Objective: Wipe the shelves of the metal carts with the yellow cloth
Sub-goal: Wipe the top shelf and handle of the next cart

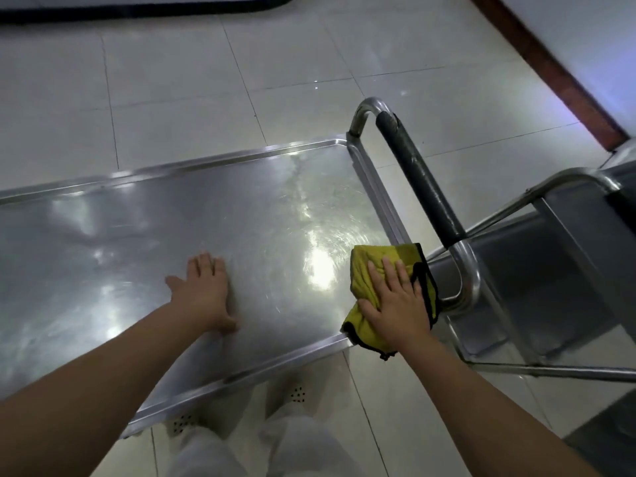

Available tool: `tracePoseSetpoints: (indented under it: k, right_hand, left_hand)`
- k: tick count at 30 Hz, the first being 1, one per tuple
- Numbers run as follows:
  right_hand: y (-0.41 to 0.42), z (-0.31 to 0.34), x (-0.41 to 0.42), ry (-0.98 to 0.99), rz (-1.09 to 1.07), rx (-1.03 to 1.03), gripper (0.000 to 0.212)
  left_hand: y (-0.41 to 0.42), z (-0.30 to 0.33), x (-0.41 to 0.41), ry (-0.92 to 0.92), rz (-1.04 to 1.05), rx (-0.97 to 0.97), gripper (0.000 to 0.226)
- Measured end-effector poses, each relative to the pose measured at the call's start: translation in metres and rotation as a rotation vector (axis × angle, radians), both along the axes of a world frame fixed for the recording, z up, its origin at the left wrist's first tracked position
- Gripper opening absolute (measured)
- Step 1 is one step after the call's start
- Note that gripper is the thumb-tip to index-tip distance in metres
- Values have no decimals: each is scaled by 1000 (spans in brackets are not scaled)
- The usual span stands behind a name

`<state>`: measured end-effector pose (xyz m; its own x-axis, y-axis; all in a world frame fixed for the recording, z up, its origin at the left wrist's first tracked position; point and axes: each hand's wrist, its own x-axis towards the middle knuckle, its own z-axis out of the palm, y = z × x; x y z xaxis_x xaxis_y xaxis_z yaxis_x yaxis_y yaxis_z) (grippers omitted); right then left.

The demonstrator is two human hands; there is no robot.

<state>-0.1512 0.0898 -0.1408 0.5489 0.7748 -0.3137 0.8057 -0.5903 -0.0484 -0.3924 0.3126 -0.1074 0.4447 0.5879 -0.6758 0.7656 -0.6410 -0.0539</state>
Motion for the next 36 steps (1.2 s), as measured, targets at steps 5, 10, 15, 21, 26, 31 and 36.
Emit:
tracePoseSetpoints:
  k: [5,10,15,21,26,31,36]
  right_hand:
    - [16,-7,-7,-29,-147,7,83]
    - [52,-17,-45,6,-94,57,79]
    - [86,-19,-109,56,213,124,75]
    - [116,-22,-137,176,578,101,71]
    - [126,-25,-114,140,607,172,69]
    - [121,-22,-66,11,390,151,70]
    - [128,-16,-33,-57,123,98,77]
  left_hand:
    - [-1,-4,13,12,52,-67,128]
    - [4,-5,10,29,55,-57,128]
    - [14,-5,-7,86,48,-22,130]
    - [34,-1,-37,130,68,21,134]
    - [47,1,-58,124,73,11,133]
    - [51,0,-65,63,73,-15,133]
    - [54,-5,-75,14,47,-15,129]
